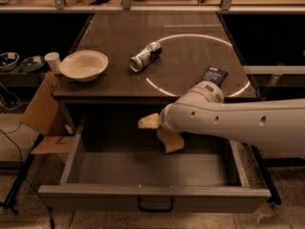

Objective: Place sponge into top drawer

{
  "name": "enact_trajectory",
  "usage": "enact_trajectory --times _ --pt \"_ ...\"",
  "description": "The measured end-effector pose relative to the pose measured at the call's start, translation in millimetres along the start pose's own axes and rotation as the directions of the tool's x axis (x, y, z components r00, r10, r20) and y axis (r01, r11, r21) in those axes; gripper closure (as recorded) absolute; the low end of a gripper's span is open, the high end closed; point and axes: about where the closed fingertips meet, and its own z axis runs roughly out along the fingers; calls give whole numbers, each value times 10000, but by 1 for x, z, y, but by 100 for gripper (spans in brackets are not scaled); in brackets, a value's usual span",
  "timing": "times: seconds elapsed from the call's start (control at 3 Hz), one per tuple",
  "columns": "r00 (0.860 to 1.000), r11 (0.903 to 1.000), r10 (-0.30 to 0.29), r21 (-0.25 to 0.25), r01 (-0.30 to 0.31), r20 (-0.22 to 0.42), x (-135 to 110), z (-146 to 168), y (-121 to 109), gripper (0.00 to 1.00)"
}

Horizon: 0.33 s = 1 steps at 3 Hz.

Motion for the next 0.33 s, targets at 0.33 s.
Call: enact_trajectory --times 0.33 --pt "10000 10000 0 0 0 0 0 0 0 0"
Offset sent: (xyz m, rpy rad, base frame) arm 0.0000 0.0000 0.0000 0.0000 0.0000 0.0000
